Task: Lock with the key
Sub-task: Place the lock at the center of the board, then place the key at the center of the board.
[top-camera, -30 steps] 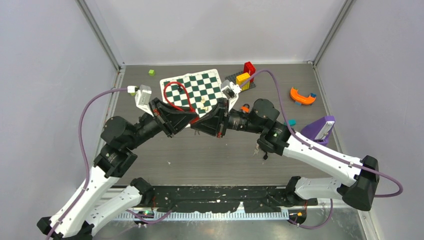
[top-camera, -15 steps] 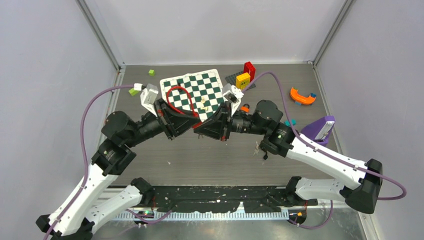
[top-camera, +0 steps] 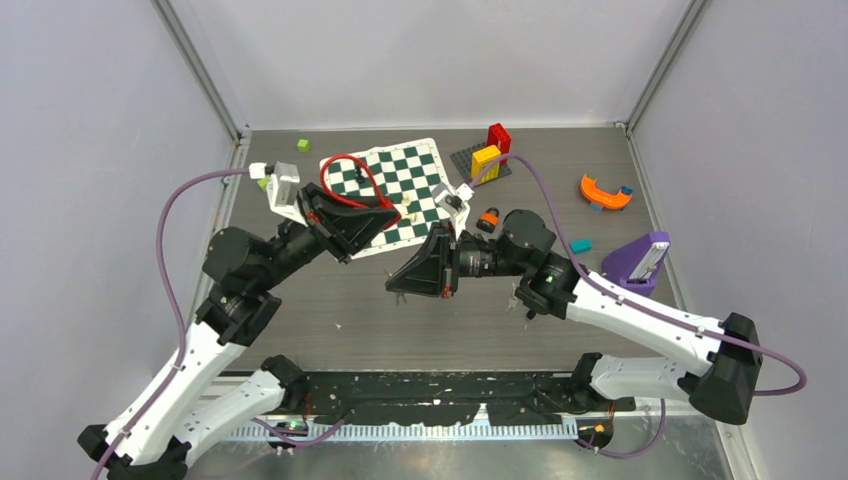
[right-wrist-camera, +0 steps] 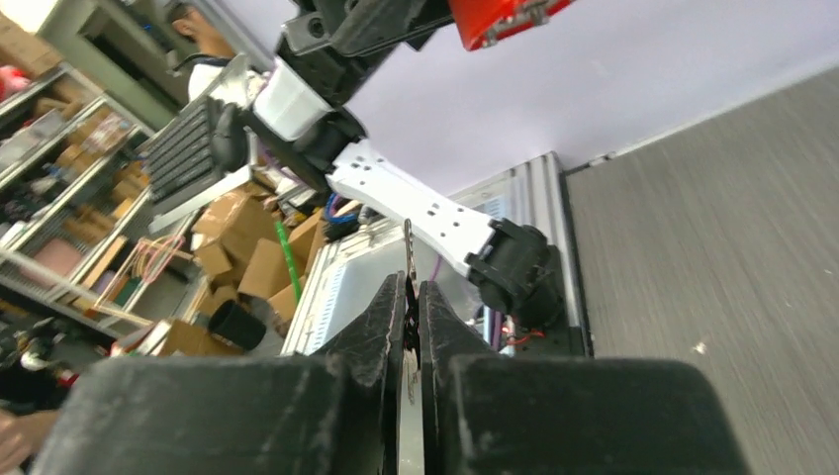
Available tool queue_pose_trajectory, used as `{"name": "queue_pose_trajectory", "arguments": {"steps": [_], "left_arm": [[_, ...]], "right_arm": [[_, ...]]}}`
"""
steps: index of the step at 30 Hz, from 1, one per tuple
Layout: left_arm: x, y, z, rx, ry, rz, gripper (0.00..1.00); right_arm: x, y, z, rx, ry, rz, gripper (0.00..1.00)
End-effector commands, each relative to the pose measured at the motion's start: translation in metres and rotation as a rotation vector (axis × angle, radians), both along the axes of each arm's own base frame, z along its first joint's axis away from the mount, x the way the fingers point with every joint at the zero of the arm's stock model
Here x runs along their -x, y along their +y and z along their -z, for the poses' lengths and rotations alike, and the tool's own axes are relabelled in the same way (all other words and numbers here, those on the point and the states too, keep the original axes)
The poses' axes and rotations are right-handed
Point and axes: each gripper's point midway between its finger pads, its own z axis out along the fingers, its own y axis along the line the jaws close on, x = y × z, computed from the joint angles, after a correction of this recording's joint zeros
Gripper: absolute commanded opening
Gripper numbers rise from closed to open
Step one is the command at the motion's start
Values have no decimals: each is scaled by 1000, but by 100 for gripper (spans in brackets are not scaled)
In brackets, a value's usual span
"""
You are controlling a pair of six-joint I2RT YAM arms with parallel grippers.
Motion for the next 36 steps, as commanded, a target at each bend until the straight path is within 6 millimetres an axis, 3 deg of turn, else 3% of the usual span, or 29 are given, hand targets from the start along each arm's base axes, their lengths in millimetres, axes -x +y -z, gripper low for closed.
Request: {"name": "queue_pose_trajectory", "arguments": {"steps": [1, 7, 12, 19, 22, 24, 27, 33, 36], "left_arm": [[-12, 11, -10, -14, -14, -102, 0], [-46, 20, 62, -226, 261, -249, 0], [-55, 18, 153, -419, 515, -253, 0], [-56, 33, 285, -482, 803, -300, 0], [-48, 29, 327, -457, 924, -269, 0], [-42, 28, 352, -450, 993, -265, 0], [-45, 34, 369, -478, 1031, -308, 0], [-50, 30, 397, -476, 1131, -325, 12], [-53, 35, 411, -485, 1187, -379, 18]], "right_arm": [[-34, -15, 9, 105, -101, 224, 5], [-98, -51, 75, 302, 24, 510, 5], [-116, -60, 132, 456, 100, 594, 5], [-138, -45, 209, 598, 189, 642, 5], [-137, -30, 240, 660, 227, 622, 5], [-137, -19, 248, 658, 260, 612, 5], [-137, -4, 255, 647, 320, 603, 6], [-131, 32, 285, 683, 381, 547, 6], [-131, 40, 295, 710, 396, 538, 6]]}}
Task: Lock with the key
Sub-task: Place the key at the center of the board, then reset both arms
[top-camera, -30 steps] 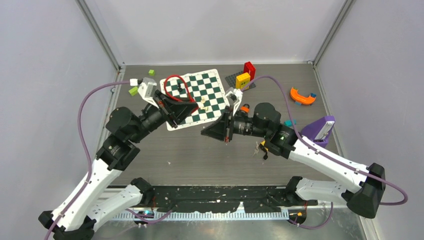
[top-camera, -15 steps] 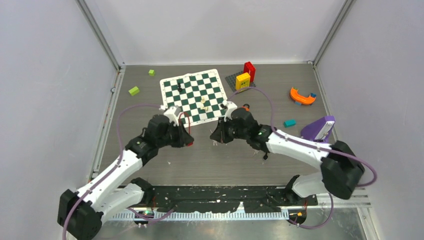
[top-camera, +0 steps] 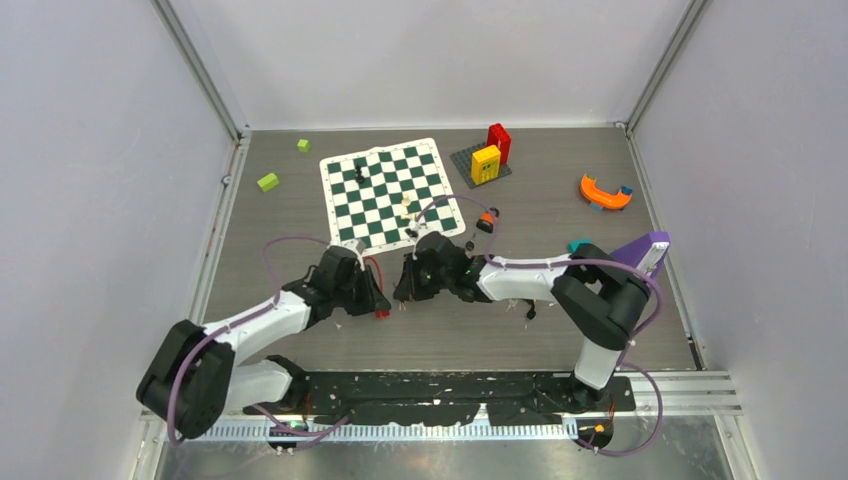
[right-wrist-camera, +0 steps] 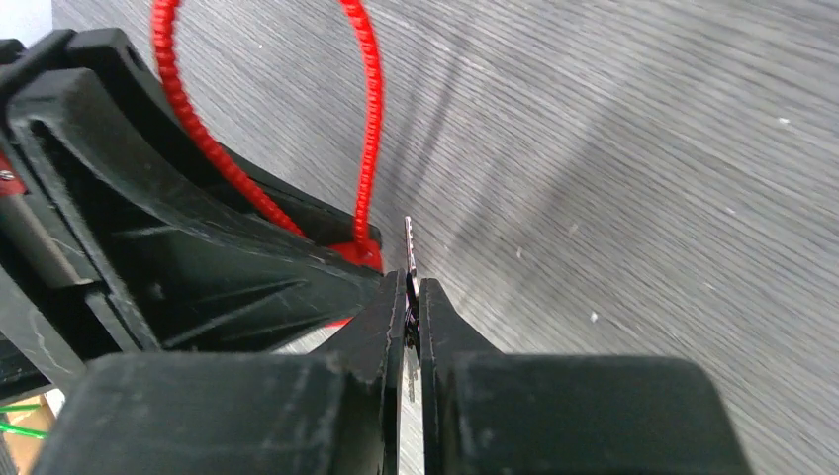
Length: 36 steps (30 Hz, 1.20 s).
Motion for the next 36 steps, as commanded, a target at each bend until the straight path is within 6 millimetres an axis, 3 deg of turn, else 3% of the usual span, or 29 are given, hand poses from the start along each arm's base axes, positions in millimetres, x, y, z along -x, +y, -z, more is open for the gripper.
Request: {"name": "queue_pose_trajectory", "arguments": {"steps": [1, 5, 9, 13, 14, 17, 23, 24, 27, 30, 31, 33, 34, 35, 36], "left_arm": [[-23, -5, -3, 29, -21, -87, 19], [-25, 11, 2, -30, -33, -156, 30], [-26, 22, -5, -80, -61, -173, 71], [-27, 37, -14, -133, -91, -216, 89], [-29, 40, -20, -136, -114, -231, 99], [-31, 50, -39, -152, -170, -261, 100], [-29, 78, -88, -205, -287, -333, 100], [-27, 84, -97, -215, -303, -349, 100], [-17, 99, -124, -248, -353, -352, 100], [-4, 106, -149, -266, -432, -276, 100], [1, 111, -154, -277, -446, -276, 100], [8, 119, -166, -277, -486, -282, 100], [12, 122, -172, -273, -502, -284, 100], [16, 125, -178, -274, -520, -277, 100], [20, 126, -183, -279, -541, -258, 100]], "right_arm": [[-12, 30, -15, -68, -16, 19, 6], [-17, 28, -6, -28, -17, 40, 6], [-17, 27, 0, 5, -17, 22, 17], [-14, 27, 1, 10, -11, 3, 33], [-13, 27, 0, 7, -14, -1, 38], [-13, 25, -11, -2, -34, -10, 47], [-11, 18, -51, -55, -98, -12, 53], [-14, 10, -68, -74, -132, 10, 55], [-24, -23, -87, -54, -204, 84, 65], [-33, -79, -119, -17, -331, 231, 86], [-38, -101, -120, 34, -358, 286, 98], [-34, -145, -155, 32, -454, 378, 96], [-30, -163, -153, 82, -464, 395, 96], [-29, -186, -175, 72, -523, 470, 96], [-24, -203, -176, 123, -532, 486, 95]]}}
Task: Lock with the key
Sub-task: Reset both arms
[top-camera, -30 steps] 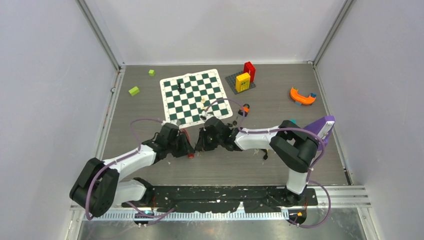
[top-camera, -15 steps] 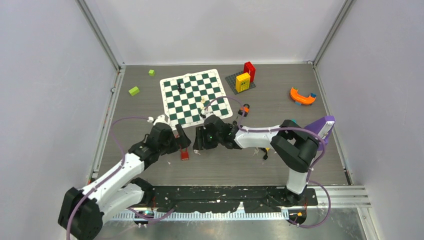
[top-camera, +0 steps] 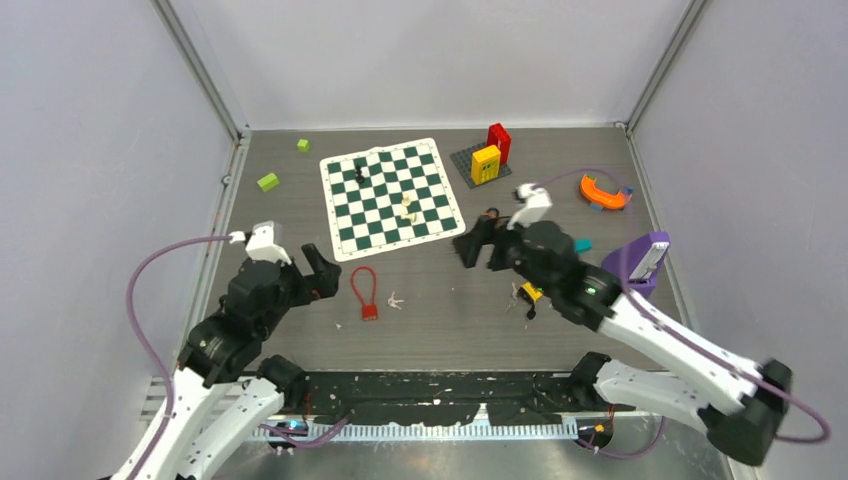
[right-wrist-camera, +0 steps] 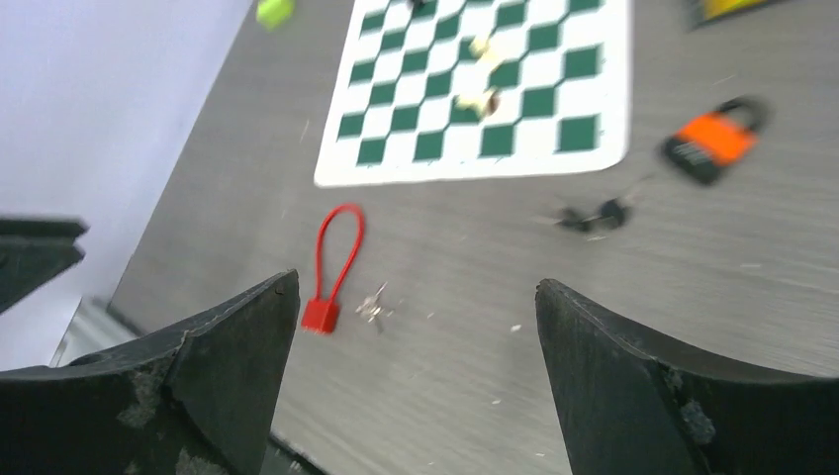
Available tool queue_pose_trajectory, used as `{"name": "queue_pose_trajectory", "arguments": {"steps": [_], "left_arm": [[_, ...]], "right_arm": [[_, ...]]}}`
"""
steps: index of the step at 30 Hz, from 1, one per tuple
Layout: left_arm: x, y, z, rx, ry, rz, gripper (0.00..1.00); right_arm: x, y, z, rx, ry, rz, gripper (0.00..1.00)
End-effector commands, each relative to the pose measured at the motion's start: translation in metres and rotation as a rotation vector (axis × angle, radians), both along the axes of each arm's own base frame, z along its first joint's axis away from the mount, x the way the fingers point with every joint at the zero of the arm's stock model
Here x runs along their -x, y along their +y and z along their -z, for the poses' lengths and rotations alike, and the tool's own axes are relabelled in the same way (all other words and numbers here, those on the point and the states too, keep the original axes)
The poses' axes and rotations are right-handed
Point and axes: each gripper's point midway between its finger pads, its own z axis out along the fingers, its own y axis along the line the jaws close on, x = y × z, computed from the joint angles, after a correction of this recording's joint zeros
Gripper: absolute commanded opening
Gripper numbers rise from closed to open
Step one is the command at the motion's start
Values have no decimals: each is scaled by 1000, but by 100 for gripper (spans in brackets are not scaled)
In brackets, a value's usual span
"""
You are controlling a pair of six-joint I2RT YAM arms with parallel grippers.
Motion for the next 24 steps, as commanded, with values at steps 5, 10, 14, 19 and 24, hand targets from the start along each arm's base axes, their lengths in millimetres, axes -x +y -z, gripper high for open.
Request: {"name": "queue_pose_trajectory", "arguments": {"steps": [5, 10, 14, 19, 24], "left_arm": [[41, 50, -39, -161, -78, -20, 100], [62, 77, -65, -173, -174, -79, 100], [70, 90, -73, -168, -241, -115, 100], [76, 92, -75, -147, -279, -112, 100], [79, 94, -75, -134, -289, -122, 100]], "right_arm": [[33, -193, -86, 140, -251, 549, 95], [76, -275, -131, 54, -353, 747, 95], [102, -317, -154, -55, -454, 837, 95], [120, -340, -162, -124, -512, 870, 95], [123, -345, -162, -142, -515, 887, 95]]}}
